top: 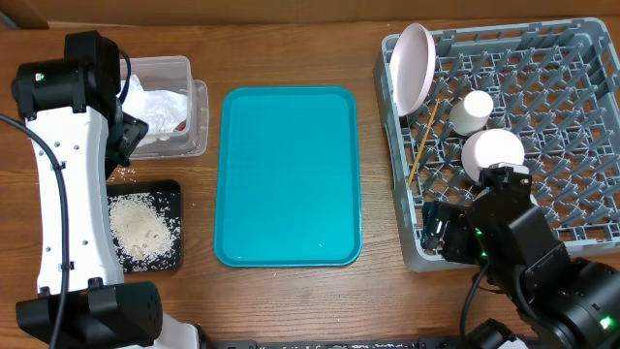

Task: Sort waste into correct bins and load items into the dishwasher

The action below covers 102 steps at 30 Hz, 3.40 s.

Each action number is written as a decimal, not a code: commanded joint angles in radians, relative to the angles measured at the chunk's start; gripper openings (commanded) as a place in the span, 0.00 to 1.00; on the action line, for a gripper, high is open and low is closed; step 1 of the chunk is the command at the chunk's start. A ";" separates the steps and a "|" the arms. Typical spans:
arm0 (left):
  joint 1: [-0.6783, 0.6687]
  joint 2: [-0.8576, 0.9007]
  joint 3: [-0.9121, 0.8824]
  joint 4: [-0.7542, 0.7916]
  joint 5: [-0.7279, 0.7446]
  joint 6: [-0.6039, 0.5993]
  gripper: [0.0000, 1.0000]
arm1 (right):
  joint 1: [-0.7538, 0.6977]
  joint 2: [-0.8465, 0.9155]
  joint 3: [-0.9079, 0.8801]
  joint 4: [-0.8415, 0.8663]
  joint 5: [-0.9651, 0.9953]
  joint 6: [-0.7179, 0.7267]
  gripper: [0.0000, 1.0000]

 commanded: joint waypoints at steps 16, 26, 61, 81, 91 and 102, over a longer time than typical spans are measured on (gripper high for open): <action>-0.006 -0.011 0.014 -0.002 -0.006 -0.021 1.00 | -0.021 -0.069 -0.129 0.176 -0.053 -0.152 1.00; -0.006 -0.011 0.014 -0.002 -0.006 -0.021 1.00 | -0.193 -0.356 -0.656 0.746 -0.277 -0.396 1.00; -0.006 -0.011 0.014 -0.002 -0.006 -0.021 1.00 | -0.358 -0.884 -1.238 1.373 -0.299 -0.478 1.00; -0.006 -0.011 0.014 -0.002 -0.006 -0.021 1.00 | -0.370 -0.884 -1.238 1.273 -0.180 -0.522 1.00; -0.006 -0.011 0.014 -0.002 -0.006 -0.021 1.00 | -0.370 -0.884 -1.238 1.273 -0.183 -0.523 1.00; -0.006 -0.011 0.014 -0.002 -0.006 -0.021 1.00 | -0.370 -0.884 -1.238 1.273 -0.183 -0.523 1.00</action>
